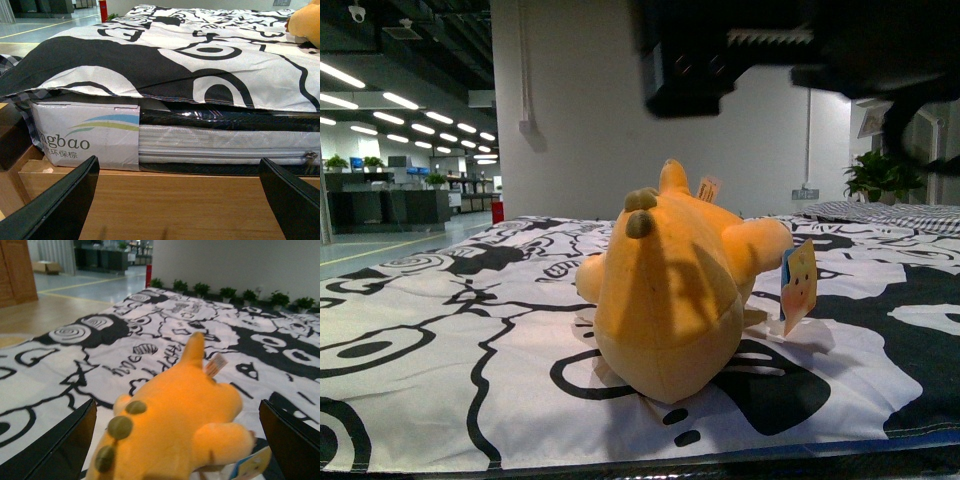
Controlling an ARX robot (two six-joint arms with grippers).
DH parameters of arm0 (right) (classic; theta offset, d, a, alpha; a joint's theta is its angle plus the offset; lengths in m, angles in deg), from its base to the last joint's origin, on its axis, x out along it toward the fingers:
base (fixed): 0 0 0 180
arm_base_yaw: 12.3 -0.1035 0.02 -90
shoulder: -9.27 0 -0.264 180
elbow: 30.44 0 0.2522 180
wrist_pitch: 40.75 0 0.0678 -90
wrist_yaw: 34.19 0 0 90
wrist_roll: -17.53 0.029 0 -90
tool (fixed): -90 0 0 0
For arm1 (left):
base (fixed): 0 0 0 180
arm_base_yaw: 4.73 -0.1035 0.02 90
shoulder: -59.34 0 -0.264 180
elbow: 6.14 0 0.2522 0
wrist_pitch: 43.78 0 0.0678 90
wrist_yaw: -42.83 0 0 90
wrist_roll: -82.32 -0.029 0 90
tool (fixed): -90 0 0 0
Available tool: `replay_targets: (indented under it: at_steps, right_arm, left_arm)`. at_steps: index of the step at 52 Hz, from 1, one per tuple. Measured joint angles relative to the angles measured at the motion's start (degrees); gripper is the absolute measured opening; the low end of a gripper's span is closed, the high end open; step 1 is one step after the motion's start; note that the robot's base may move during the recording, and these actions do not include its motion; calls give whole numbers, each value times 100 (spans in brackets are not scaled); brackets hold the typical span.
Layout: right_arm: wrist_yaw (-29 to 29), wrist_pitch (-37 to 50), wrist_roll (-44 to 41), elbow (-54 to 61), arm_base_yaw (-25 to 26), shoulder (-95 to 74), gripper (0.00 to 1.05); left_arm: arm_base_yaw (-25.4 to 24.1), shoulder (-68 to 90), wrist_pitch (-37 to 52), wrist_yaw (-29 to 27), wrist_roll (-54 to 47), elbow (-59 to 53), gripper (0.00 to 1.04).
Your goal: Put away toys
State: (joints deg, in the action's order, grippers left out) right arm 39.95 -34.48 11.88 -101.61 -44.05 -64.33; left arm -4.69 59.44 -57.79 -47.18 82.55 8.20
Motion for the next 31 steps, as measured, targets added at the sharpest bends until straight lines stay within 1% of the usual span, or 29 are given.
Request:
replay_targets:
  at_steps: [9,17,31]
  right_arm:
    - [-212,-81,-157,-216,-267,-479,98]
    - [-348,-94,-179,-413,-282,-772,98]
    - [-295,90,-125,-498,-210,-1235,98]
  left_arm:
    - [0,0,2,0,0,0,98]
    - [0,0,0,0,0,0,98]
    - [0,0,0,0,0,0,98]
